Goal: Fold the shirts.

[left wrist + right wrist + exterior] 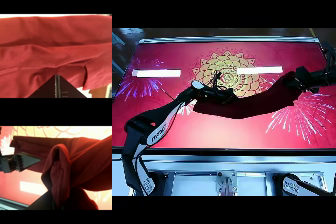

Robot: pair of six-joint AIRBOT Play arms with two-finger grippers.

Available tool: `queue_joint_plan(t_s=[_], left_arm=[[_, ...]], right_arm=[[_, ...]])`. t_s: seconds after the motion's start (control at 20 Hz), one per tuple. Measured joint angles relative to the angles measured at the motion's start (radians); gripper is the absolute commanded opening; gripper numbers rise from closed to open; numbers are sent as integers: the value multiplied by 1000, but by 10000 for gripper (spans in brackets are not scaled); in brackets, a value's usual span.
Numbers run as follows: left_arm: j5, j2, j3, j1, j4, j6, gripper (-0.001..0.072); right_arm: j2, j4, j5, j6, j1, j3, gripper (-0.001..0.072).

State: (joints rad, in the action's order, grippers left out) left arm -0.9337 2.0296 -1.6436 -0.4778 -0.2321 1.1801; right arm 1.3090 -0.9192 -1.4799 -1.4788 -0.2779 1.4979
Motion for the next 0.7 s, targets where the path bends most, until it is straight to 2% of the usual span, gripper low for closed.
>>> queue_joint_plan(t_s=[0.3, 0.45, 0.7], left_arm=[[21, 68, 0, -138, 123, -14, 43], [52, 108, 0, -183, 234, -16, 42], [79, 125, 0, -166, 446, -109, 37]], right_arm=[[-5, 8, -3, -2, 1, 0, 64], [-5, 53, -4, -2, 1, 0, 64], [-5, 113, 4, -11, 2, 0, 64]])
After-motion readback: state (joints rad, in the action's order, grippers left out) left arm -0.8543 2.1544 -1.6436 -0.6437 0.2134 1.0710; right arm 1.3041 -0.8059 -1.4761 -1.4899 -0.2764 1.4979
